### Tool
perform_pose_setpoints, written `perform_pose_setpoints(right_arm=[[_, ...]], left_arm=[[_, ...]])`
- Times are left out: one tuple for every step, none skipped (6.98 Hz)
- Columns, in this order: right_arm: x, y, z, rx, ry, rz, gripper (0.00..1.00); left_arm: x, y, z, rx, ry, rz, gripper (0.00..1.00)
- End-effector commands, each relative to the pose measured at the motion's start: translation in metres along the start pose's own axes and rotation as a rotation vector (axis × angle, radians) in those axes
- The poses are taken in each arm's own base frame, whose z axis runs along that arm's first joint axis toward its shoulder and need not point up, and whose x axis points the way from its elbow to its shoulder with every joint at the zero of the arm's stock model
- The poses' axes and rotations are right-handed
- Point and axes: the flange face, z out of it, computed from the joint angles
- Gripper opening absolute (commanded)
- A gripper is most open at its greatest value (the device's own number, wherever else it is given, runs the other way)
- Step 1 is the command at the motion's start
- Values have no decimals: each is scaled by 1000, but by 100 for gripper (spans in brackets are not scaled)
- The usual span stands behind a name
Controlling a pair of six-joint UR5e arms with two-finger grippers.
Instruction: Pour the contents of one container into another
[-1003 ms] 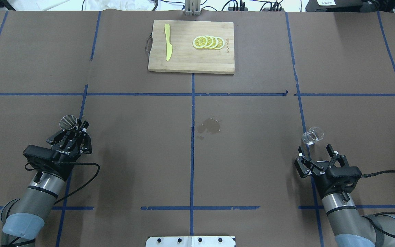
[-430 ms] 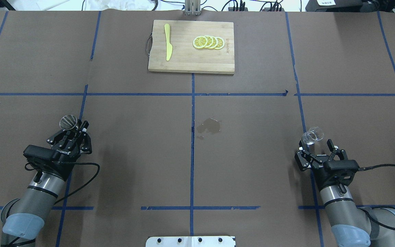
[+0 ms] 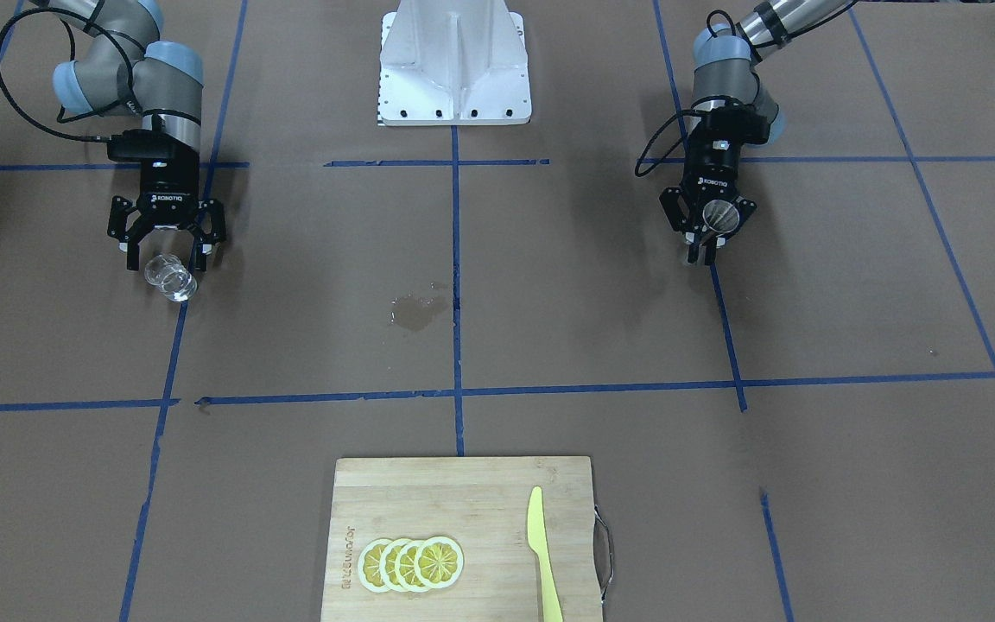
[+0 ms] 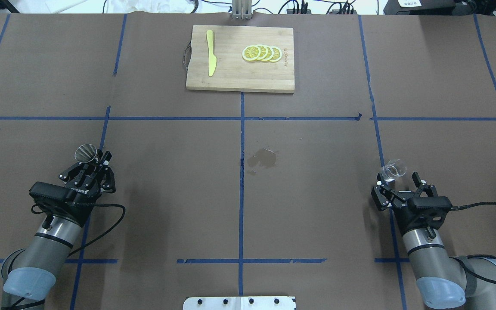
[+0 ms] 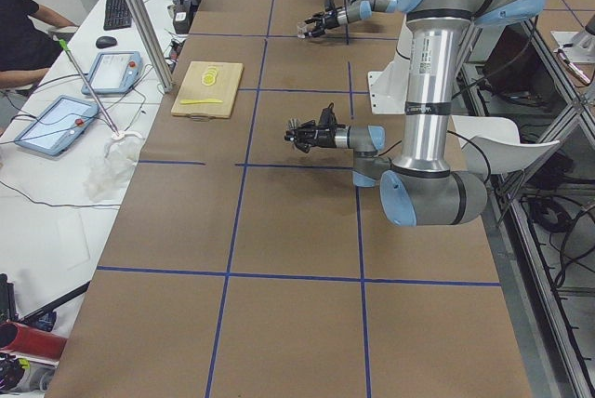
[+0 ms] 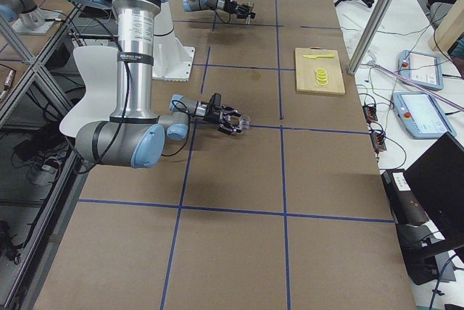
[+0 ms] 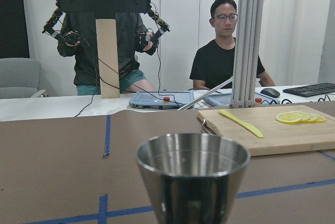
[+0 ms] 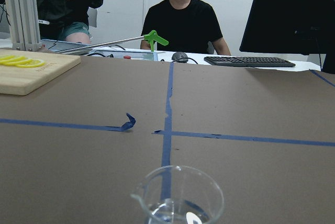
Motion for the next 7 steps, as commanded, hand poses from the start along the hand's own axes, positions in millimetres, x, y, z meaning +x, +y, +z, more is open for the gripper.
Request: perform_pose_setpoints(right_arm=[[-4, -1, 3, -9, 0, -1, 98], [-12, -4, 7, -5, 2, -13, 98], [-17, -5, 10, -8, 2, -6, 98], [-15, -7, 13, -13, 6, -4, 98], [-11, -7, 18, -23, 14, -7, 98], [-7, -5, 20, -22, 21, -14, 98], [-8, -4, 21, -22, 21, -14, 97]], left_arm=[[-1, 0, 0, 1, -1, 0, 0], [-1, 1, 0, -1, -1, 2, 0], [-1, 1, 0, 1, -2, 2, 0], [-1, 2, -1, -1, -1, 2, 0], [-1, 2, -1, -1, -1, 2, 0], [-1, 2, -1, -1, -1, 3, 0], [-1, 2, -1, -1, -1, 3, 0]])
